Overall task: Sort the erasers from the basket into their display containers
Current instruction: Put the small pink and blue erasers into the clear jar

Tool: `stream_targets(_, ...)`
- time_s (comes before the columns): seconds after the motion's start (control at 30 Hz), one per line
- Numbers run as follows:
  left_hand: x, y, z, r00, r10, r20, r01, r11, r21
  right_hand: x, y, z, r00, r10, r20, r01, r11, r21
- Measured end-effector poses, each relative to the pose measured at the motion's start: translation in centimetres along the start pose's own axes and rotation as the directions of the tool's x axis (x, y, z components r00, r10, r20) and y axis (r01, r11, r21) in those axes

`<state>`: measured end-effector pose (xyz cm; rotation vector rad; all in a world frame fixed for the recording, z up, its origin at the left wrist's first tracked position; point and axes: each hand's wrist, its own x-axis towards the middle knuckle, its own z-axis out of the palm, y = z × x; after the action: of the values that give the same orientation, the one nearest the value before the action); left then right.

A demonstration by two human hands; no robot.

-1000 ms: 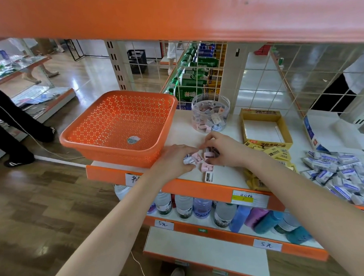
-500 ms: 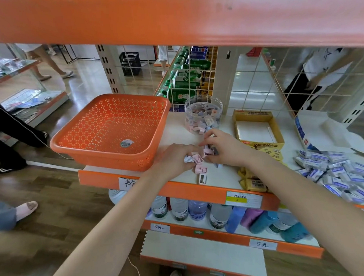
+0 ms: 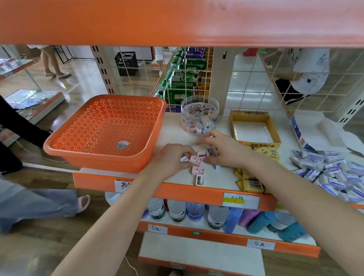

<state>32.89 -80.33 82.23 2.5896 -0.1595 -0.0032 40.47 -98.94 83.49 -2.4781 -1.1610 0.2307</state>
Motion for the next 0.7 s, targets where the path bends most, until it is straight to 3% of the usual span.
stream_targets(0.23,-0.7,-0.9,0.1,0.986,0.010,-0.164,-0.022,0.997,-0.074,1.7,0.1,0.3,0.996,0.013,0.085,-0.008,0.998,-0.054)
stream_targets(0.4,-1.5,-1.1,0.6,0.931,-0.096,-0.353,0.045,0.988,-0.151,3.2,-0.5,0.8,0.995,-0.062,0.077,0.070,0.991,-0.111)
stream_targets(0.57,-2.4,-0.7,1.1,0.897,-0.216,-0.386,0.168,0.974,-0.154,4.8,-0.9,1.1,0.993,-0.080,0.092,0.088,0.993,-0.084)
stream_targets(0.7,-3.1,-0.5,0.6,0.889,-0.265,-0.373,0.218,0.962,-0.162,6.0,-1.4,1.6,0.974,-0.182,0.138,0.192,0.979,-0.069)
